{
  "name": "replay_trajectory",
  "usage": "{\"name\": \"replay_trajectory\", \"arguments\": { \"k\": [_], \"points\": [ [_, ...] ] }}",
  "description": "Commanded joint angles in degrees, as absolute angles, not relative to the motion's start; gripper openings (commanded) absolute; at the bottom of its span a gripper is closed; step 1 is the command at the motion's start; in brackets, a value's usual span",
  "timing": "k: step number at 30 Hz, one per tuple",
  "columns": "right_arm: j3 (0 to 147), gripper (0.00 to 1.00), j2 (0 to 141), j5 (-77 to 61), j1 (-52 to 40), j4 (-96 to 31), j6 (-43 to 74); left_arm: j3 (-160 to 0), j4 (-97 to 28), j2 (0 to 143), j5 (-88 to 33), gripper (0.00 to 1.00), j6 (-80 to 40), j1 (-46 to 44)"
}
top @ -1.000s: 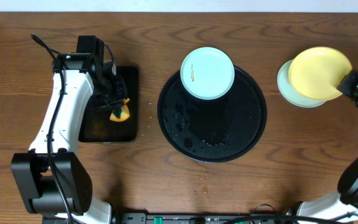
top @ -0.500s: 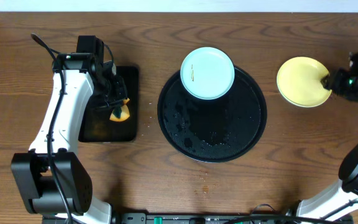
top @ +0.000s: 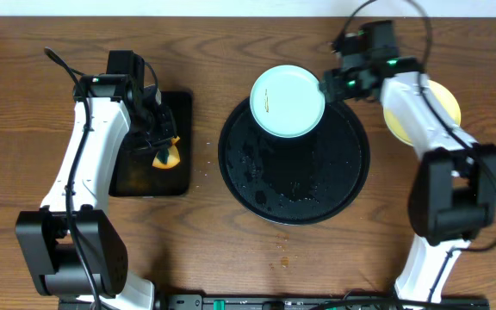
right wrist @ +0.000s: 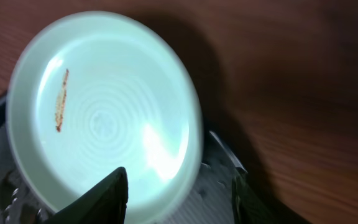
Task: Clean dirty plates on tray and stack at the side
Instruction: 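Lift the yellow plate with the right gripper and place it right of tray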
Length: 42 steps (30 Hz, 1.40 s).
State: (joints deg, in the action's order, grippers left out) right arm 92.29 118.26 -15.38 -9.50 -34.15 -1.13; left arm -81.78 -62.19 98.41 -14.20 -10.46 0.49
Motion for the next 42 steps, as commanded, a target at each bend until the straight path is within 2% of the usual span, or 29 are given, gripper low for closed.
{"name": "replay_trajectory", "arguments": {
  "k": [1, 8, 15, 16, 19, 21, 26, 30, 39, 42],
  "points": [
    [92.6, 0.49, 122.6, -11.7, -12.5, -31.1, 1.8, -81.2, -62.2, 98.5, -13.6, 0.08, -10.1, 0.6],
    [92.6, 0.4, 124.5, -5.6, -13.5, -31.2, 6.8, -81.2, -62.3, 98.5, -13.6, 0.08, -10.1, 0.6],
    [92.6, 0.39, 119.7, -9.9, -13.8, -35.4, 6.7, -81.2, -62.0, 98.5, -13.6, 0.08, -10.1, 0.6],
    [92.6, 0.36, 118.9, -10.0, -13.8, -36.9, 6.3, -81.2, -62.0, 98.5, -13.6, 0.08, -10.1, 0.6],
    [92.1, 0.08, 119.0, -9.9, -15.3, -39.7, 6.2, -81.2, -62.0, 98.5, -13.6, 0.08, -10.1, 0.6],
    [90.8, 0.04, 119.8, -9.8, -16.9, -39.4, 4.8, -81.2, -61.9, 98.5, -13.6, 0.08, -10.1, 0.6],
    [85.6, 0.07, 121.1, -8.8, -21.4, -33.4, 4.6, -81.2, -61.6, 98.5, -13.6, 0.08, -10.1, 0.6],
    [83.0, 0.14, 121.1, -8.8, -24.8, -30.9, 4.7, -81.2, -60.9, 98.5, -13.6, 0.08, -10.1, 0.6],
    [83.2, 0.12, 120.4, -11.5, -31.9, -42.2, 7.8, -81.2, -60.8, 98.5, -13.6, 0.08, -10.1, 0.6],
    [83.5, 0.14, 118.2, -12.2, -32.4, -45.2, 7.6, -81.2, -60.8, 98.5, -13.6, 0.08, -10.1, 0.6]
  ]
}}
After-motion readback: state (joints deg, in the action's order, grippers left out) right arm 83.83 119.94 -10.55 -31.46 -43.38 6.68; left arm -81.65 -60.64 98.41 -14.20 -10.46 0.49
